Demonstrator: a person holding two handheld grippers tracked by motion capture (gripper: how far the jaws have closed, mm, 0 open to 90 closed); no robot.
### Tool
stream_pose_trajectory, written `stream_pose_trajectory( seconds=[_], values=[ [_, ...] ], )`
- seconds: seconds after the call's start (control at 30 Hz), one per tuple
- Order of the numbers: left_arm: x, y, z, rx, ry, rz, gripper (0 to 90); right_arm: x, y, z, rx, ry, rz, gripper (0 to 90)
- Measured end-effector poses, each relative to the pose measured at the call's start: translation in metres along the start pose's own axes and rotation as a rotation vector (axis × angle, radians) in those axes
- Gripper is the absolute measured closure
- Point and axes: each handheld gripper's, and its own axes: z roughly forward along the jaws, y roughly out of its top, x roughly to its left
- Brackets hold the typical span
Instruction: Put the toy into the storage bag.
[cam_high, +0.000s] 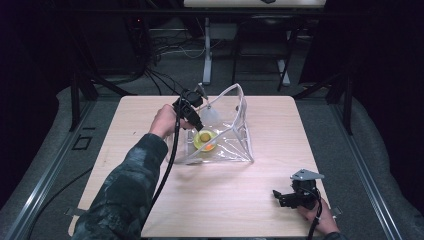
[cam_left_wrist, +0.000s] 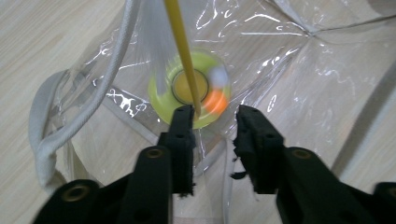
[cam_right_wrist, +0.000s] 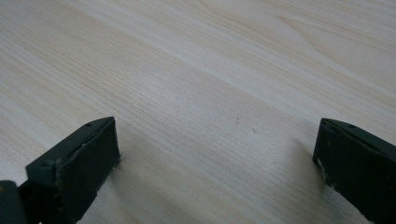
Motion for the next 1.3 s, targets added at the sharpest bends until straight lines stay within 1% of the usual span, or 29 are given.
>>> stream_pose_trajectory(
  seconds=[0.03,0.07,0.17,0.2,0.23,0.27,0.47,0.5,0.57,0.6,0.63,0.67,0.7,0.87,0.97,1.03,1.1,1.17,1.3],
  values=[
    [0.000,-0.001,-0.003,-0.006,-0.011,0.003,64.4,0.000,0.000,0.000,0.000,0.000,0.000,0.0],
    [-0.001,-0.002,-0.005,-0.013,-0.011,0.008,61.9,0.000,0.000,0.000,0.000,0.000,0.000,0.0],
    [-0.004,-0.005,-0.014,-0.030,0.000,0.019,51.3,0.000,0.000,0.000,0.000,0.000,0.000,0.0],
    [-0.006,-0.007,-0.020,-0.030,0.022,0.026,48.8,0.000,0.000,0.000,0.000,0.000,0.000,0.0],
    [-0.006,-0.007,-0.020,-0.030,0.022,0.026,47.8,0.000,0.000,0.000,0.000,0.000,0.000,0.0],
    [-0.006,-0.008,-0.023,-0.033,0.029,0.031,47.8,0.000,0.000,0.000,0.000,0.000,0.000,0.0],
    [-0.007,-0.019,-0.046,-0.060,0.059,0.032,35.4,0.000,0.000,0.000,0.000,0.000,0.000,0.0],
    [-0.007,-0.023,-0.051,-0.071,0.065,0.025,31.3,0.000,0.000,0.000,0.000,-0.001,-0.001,0.0],
    [-0.006,-0.026,-0.054,-0.074,0.067,0.023,27.3,0.000,0.000,0.000,0.000,0.000,0.000,0.0],
    [-0.006,-0.028,-0.057,-0.077,0.072,0.021,27.3,0.000,0.000,0.000,0.000,0.000,0.000,0.0],
    [-0.005,-0.031,-0.060,-0.082,0.072,0.017,24.1,0.000,0.000,0.000,0.000,0.000,0.000,0.0],
    [-0.004,-0.034,-0.063,-0.088,0.077,0.017,24.1,0.000,0.000,0.000,0.000,0.000,0.000,0.0],
    [-0.003,-0.036,-0.066,-0.091,0.082,0.014,21.1,0.000,0.000,0.000,0.000,0.000,0.000,0.0],
    [0.000,-0.051,-0.077,-0.093,0.097,0.014,18.2,0.000,0.000,0.000,0.000,0.000,0.000,0.0],
    [0.002,-0.062,-0.083,-0.116,0.095,-0.004,15.9,0.000,0.000,0.000,0.000,0.000,0.000,0.0],
    [0.005,-0.069,-0.087,-0.126,0.107,-0.009,14.8,0.000,0.000,0.000,0.000,0.000,0.000,0.0],
    [0.008,-0.078,-0.092,-0.147,0.117,-0.018,14.2,0.000,0.000,0.000,0.000,0.000,0.000,0.0],
    [0.010,-0.087,-0.096,-0.155,0.121,-0.022,12.3,0.000,0.000,0.000,0.000,-0.001,0.000,0.0],
    [0.015,-0.103,-0.100,-0.150,0.129,-0.035,8.2,0.000,0.000,0.000,0.000,-0.001,0.000,0.0]
  ],
)
